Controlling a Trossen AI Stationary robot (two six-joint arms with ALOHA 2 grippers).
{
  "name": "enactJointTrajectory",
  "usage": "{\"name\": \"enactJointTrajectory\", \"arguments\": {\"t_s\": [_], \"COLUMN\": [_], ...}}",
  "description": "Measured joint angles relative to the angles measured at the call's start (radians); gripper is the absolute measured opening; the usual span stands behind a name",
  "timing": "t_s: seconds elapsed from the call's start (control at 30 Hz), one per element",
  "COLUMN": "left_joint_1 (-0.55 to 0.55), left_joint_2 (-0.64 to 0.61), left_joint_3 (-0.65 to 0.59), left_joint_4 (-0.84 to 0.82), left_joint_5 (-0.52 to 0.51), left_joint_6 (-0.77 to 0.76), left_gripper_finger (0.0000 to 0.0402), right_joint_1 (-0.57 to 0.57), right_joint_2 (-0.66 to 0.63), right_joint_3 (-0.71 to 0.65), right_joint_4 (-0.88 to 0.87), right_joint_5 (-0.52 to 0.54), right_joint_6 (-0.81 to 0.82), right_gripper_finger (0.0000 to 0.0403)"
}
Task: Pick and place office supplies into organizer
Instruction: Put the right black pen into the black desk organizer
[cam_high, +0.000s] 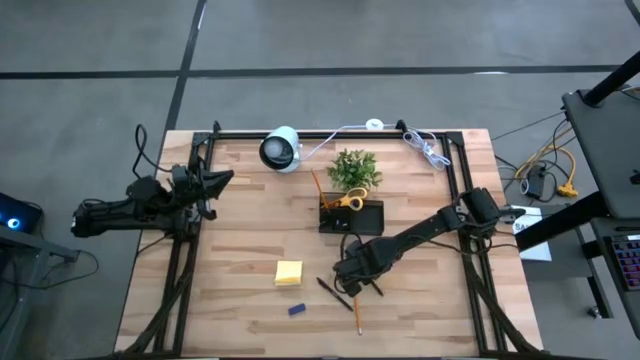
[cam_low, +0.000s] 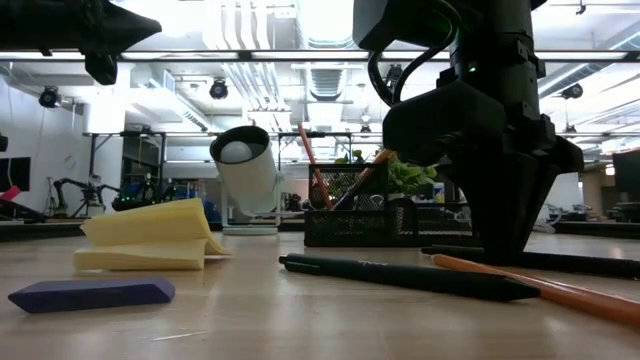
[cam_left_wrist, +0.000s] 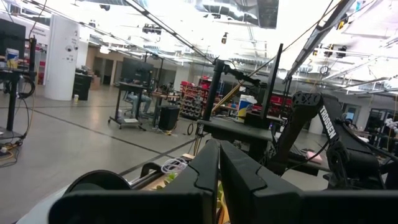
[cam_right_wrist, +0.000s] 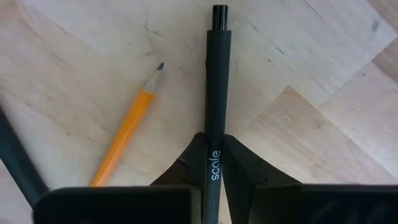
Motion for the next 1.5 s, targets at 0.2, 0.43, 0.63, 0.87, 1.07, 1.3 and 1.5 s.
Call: {"name": "enactJointTrajectory", "arguments": {"t_s": [0.2, 0.43, 0.63, 0.87, 1.07, 1.3, 1.5], "left_joint_1": [0.000, 0.000, 0.000, 0.000, 0.000, 0.000, 0.000], "left_joint_2": [0.000, 0.000, 0.000, 0.000, 0.000, 0.000, 0.000], "left_joint_3": [0.000, 0.000, 0.000, 0.000, 0.000, 0.000, 0.000], "left_joint_4": [0.000, 0.000, 0.000, 0.000, 0.000, 0.000, 0.000], "left_joint_5": [0.000, 0.000, 0.000, 0.000, 0.000, 0.000, 0.000], "left_joint_6": [0.000, 0.000, 0.000, 0.000, 0.000, 0.000, 0.000], "left_gripper_finger": [0.0000, 0.0000, 0.0000, 0.0000, 0.0000, 0.0000, 0.0000], "right_joint_1": [-0.001, 0.002, 0.000, 0.001, -0.010, -0.024, -0.043], "right_joint_2": [-0.008, -0.061, -0.099, -0.114, -0.115, -0.135, -0.147], "right_joint_3": [-0.001, -0.007, -0.004, -0.003, -0.002, -0.002, -0.002], "right_joint_4": [0.002, 0.002, 0.017, 0.135, 0.329, 0.425, 0.439], "right_joint_5": [-0.015, 0.015, 0.036, 0.071, 0.163, 0.346, 0.493], "right_joint_6": [0.008, 0.040, 0.046, 0.047, 0.012, 0.011, -0.018], "right_gripper_finger": [0.0016, 0.0014, 0.0014, 0.0013, 0.0013, 0.0013, 0.0013]}}
